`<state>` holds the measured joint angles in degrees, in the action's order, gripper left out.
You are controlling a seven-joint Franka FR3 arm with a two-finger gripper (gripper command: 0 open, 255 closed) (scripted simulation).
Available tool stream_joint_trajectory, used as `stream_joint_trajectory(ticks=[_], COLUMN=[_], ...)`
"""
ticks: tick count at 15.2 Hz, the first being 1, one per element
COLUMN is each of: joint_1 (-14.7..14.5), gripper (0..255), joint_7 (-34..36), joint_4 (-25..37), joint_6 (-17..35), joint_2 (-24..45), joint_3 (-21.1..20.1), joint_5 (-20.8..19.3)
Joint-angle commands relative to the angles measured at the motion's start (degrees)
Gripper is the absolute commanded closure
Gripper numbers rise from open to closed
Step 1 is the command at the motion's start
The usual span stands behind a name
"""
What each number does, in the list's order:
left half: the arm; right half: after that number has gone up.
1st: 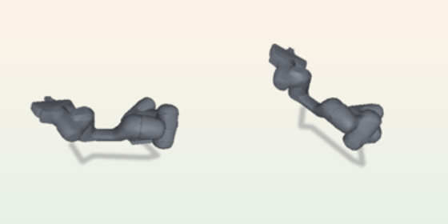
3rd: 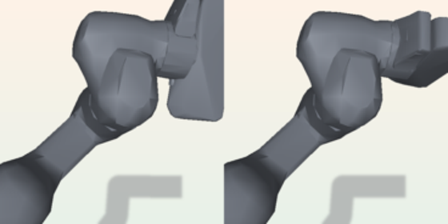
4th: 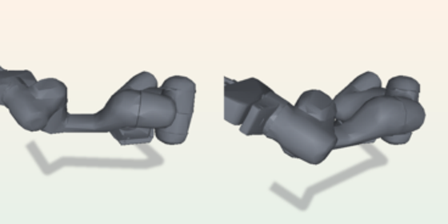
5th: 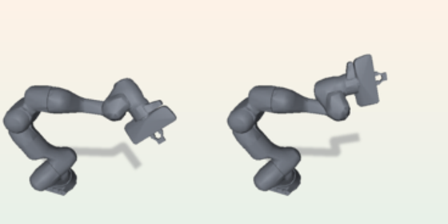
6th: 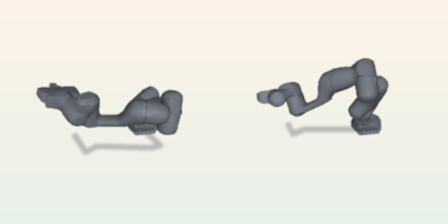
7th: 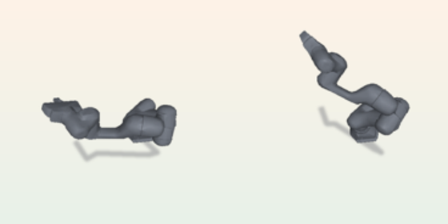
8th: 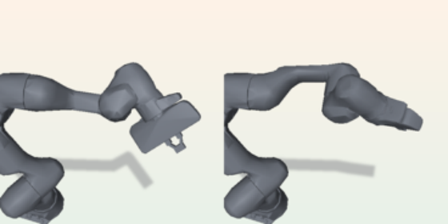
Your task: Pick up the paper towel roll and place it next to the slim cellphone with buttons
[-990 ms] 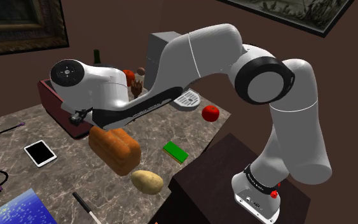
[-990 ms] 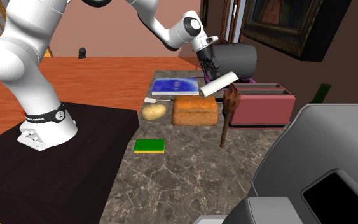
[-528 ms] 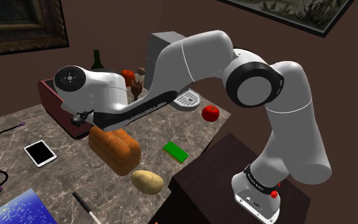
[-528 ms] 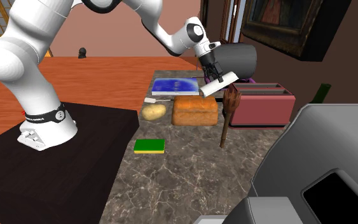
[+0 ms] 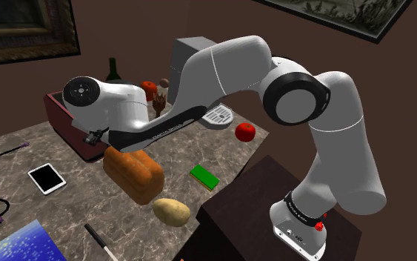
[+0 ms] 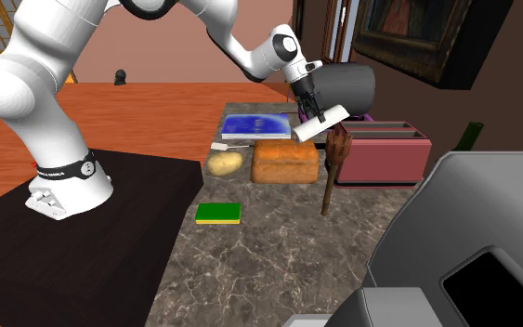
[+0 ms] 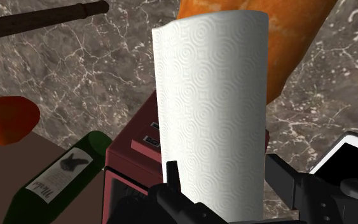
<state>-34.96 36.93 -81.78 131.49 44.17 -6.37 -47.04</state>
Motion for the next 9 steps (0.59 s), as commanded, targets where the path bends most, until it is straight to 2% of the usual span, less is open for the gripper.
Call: stream_joint_trajectory(ticks=[1,9], joint_1=[0.0,0.1], gripper=[255,255], joint_7=[0.0,-0.7], joint_4=[0.0,-0.1], joint_6=[0.0,-0.7], joint_2=[0.1,-0.8], joint_3=[0.0,-0.3], joint_5=[0.0,0.4])
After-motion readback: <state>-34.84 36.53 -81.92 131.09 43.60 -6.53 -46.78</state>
